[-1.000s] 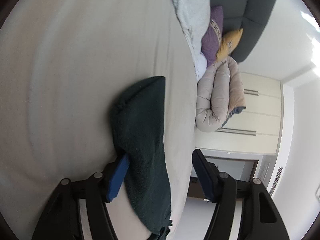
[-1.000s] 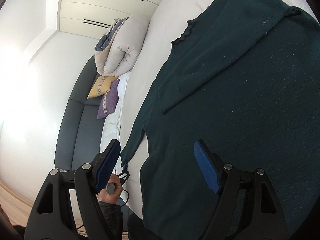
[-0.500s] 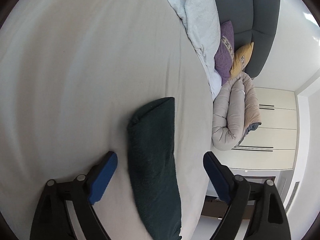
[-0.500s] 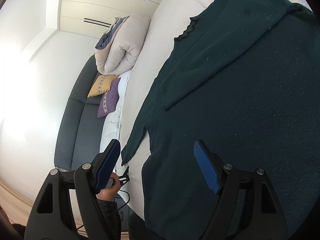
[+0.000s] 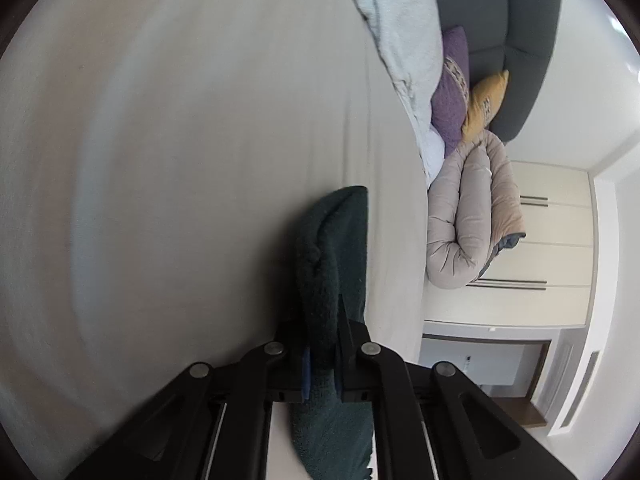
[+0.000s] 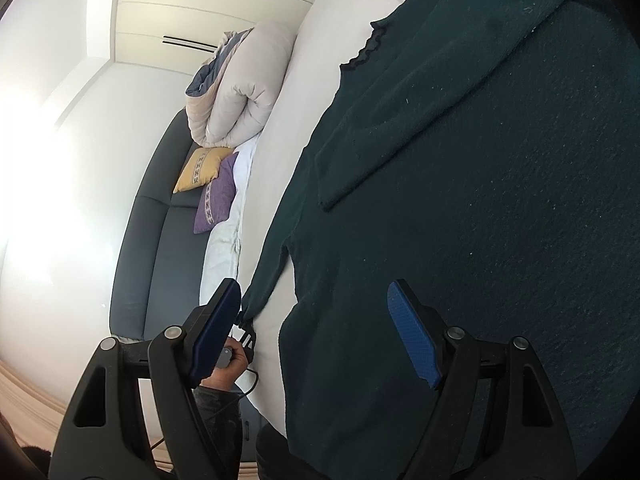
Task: Fold small clothes
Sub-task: 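Grasp the other sleeve cuff with the left gripper and lift it, then fold the held sleeve across the sweater body toward the right gripper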
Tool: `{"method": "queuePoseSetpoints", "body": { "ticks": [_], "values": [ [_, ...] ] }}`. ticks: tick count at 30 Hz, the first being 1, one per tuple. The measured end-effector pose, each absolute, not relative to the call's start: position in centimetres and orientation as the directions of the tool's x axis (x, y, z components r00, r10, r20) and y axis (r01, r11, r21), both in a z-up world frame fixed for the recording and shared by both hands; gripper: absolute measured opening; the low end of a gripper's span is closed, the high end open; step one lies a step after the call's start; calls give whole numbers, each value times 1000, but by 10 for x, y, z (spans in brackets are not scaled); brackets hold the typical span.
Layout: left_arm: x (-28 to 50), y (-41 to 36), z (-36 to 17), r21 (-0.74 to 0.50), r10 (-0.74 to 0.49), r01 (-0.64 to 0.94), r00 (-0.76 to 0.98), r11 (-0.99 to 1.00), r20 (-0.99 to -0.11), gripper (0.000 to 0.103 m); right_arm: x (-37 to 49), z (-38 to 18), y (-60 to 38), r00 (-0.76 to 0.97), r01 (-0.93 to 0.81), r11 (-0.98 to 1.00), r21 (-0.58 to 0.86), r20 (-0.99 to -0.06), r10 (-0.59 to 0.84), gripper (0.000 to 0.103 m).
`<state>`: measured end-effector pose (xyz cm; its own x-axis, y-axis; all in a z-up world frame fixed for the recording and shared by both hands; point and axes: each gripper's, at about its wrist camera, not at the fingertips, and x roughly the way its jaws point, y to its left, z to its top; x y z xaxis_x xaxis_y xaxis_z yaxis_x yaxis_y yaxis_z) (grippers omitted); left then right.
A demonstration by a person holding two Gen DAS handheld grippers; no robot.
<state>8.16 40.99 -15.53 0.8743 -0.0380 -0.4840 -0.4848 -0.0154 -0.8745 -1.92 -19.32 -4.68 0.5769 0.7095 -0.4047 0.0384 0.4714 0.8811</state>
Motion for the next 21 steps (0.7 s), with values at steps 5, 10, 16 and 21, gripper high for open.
{"method": "queuePoseSetpoints", "body": {
  "ticks": [5,10,16,21],
  "values": [
    [128,353,-81,-764,-67,-461,836,452,-544,7,-15,-48,-204,592,44,472,880,-404,697,76],
    [164,165,-22,-148,18,-134,798,980,-603,7,13,-40,-207,600,42,486,873,-411,686,76],
    [139,40,-51,184,24,104,810,978,-586,8,74,-24,-168,522,-32,475,880,-390,759,76],
    [125,22,-60,326,81,124,831,937,-550,8,123,-49,-137,431,37,358,933,-338,837,76]
  ]
}}
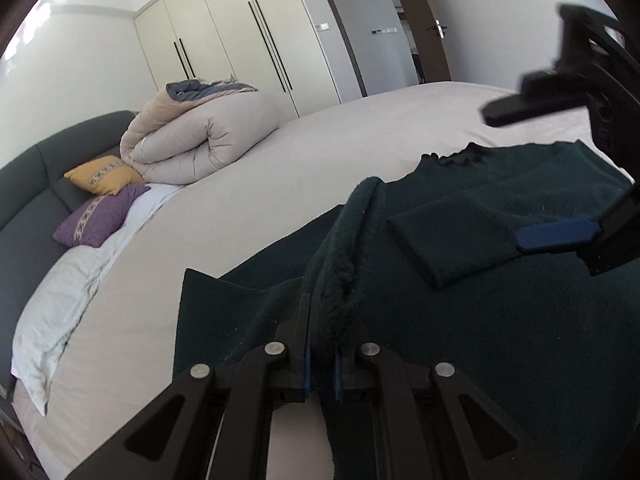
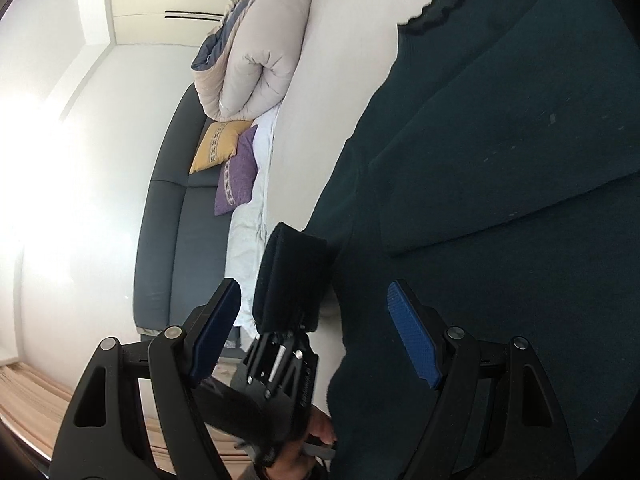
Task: Fold small clothes
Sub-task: 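Fold the held sleeve across the sweater body toward the right gripper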
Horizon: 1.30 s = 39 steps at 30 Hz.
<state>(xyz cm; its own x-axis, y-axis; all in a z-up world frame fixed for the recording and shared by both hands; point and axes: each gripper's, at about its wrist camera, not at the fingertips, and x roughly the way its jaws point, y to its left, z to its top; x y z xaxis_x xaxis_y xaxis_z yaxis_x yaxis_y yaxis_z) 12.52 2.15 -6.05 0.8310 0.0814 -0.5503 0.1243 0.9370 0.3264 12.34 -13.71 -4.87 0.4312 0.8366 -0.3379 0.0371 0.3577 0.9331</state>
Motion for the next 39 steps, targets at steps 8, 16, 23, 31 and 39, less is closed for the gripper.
{"method": "queuePoseSetpoints", "body": {
  "ticks": [8,16,23,31,39],
  "values": [
    [122,13,-75,436,131,138,837,889,-531,8,161,-48,-85,332,27,317,948,-308,892,76],
    [123,5,-82,477,128,176,834,861,-537,12,183,-66,-51,186,24,418,908,-415,891,39],
    [119,5,-78,462,102,199,830,864,-548,50,189,-66,-59,200,-23,505,863,-491,848,8],
    [123,38,-39,154,-54,186,789,970,-612,66,185,-39,-148,345,-44,598,800,-550,761,7],
    [160,110,-20,-231,-185,43,745,972,-641,25,189,-26,-263,453,51,729,683,-666,592,7]
  ]
}}
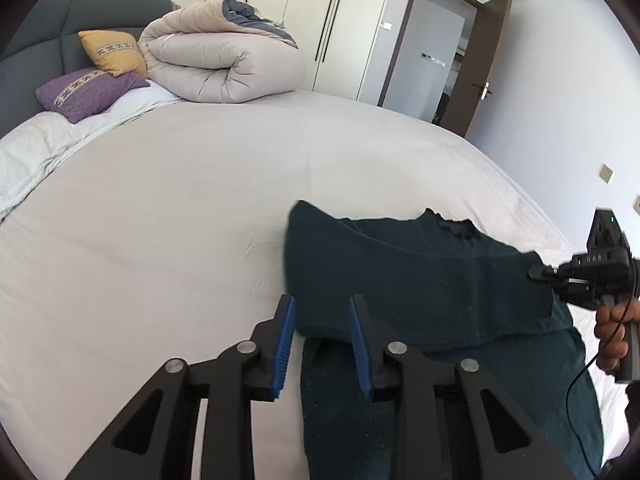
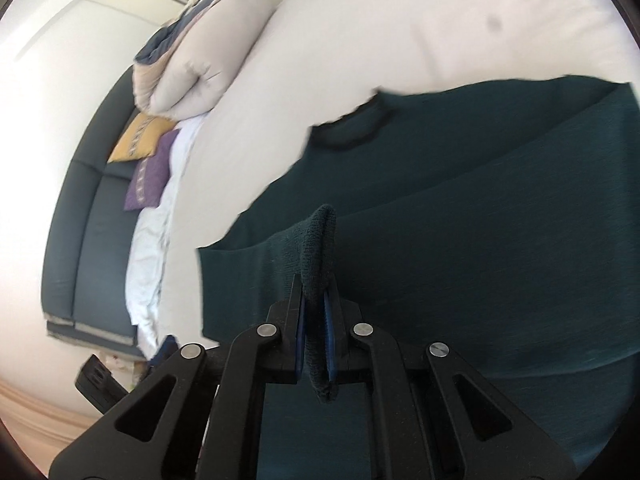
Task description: Fold small clothes
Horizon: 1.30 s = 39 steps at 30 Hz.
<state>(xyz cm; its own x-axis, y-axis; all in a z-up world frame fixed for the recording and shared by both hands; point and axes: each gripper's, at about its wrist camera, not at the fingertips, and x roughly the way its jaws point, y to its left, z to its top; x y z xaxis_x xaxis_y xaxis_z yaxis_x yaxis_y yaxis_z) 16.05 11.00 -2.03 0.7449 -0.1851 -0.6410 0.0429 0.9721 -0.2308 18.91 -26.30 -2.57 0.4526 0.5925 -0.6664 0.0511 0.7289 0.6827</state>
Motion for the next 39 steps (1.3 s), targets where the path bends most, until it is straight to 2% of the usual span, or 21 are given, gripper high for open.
{"method": "queuePoseSetpoints", "body": {
  "ticks": [7,11,20,29,33,39],
  "values": [
    [198,113,-8,-331,-260,58,750,942,-608,23,181,-41,-332,471,128,748,651,-704,532,7],
    [228,96,-13,-345,-302,90,713,934,-632,23,173,-49,-359,486,153,752,641,-712,507,7],
    [261,59,-89,-272,-263,72,569,960,-779,23,179,-55,-350,484,181,791,585,-753,446,7],
    [256,58,-96,-253,-260,95,581,963,-772,21,170,-67,-347,505,212,742,636,-721,474,8],
    [255,57,-95,-244,-256,100,582,965,-772,21,175,-60,-336,496,181,811,557,-763,414,8],
    [254,59,-97,-249,-262,105,589,963,-764,21,190,-56,-338,518,211,813,543,-767,379,7]
  ]
}}
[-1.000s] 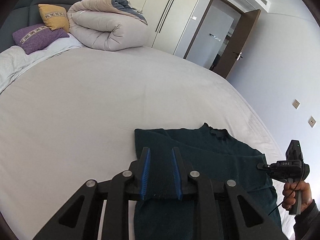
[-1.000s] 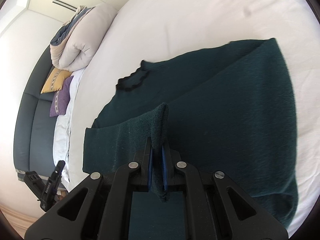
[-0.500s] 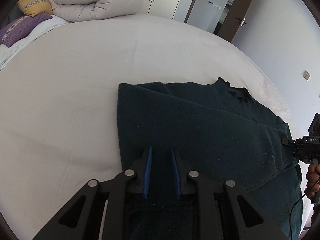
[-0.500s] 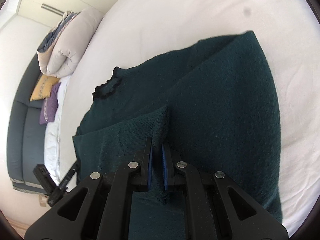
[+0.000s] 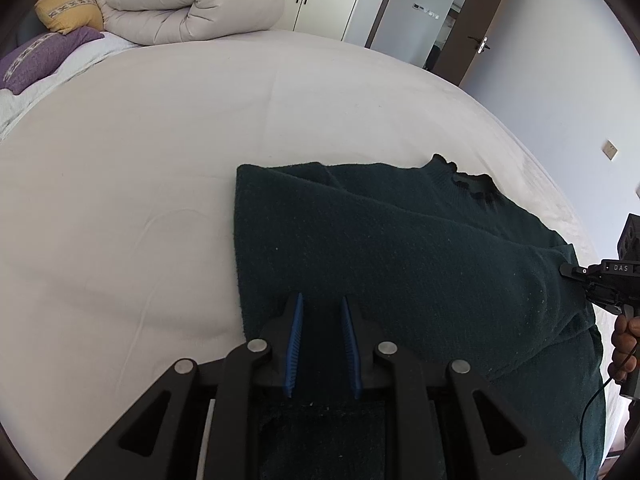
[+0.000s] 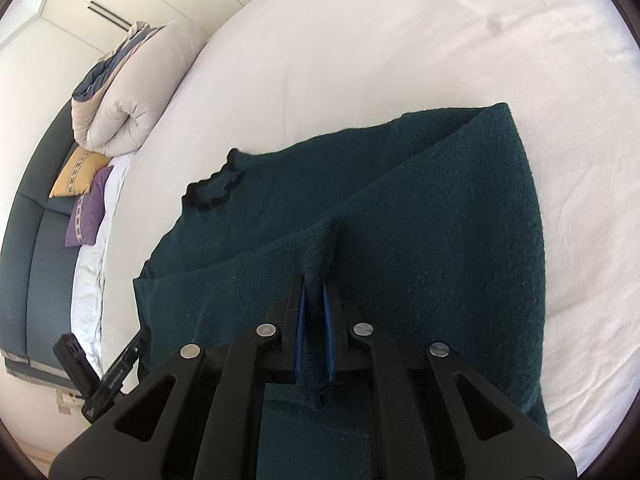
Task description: Fold small clothes
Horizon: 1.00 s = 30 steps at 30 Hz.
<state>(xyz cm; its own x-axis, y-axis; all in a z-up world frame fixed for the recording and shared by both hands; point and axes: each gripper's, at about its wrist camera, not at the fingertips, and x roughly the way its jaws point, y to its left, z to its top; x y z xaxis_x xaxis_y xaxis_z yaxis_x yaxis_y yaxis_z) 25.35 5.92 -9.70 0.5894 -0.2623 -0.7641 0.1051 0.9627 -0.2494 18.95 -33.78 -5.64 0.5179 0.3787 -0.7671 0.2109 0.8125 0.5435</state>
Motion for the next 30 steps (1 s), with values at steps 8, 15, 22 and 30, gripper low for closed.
{"method": "queuePoseSetpoints", "body": {
  "ticks": [8,15,22,30],
  "values": [
    [247,90,-82,-362,-307,41,622,931,-720,22,189,-72,-342,543,215,791,573,-743,390,7],
    [264,100,-71,-349,-275,12,640,937,-717,22,174,-57,-366,592,281,810,515,-757,275,7],
    [280,71,-89,-263,-236,43,592,964,-770,22,148,-24,-353,672,163,813,559,-666,323,7],
    [280,64,-95,-203,-193,52,601,978,-775,24,168,-41,-284,567,10,835,550,-692,448,8]
  ]
}}
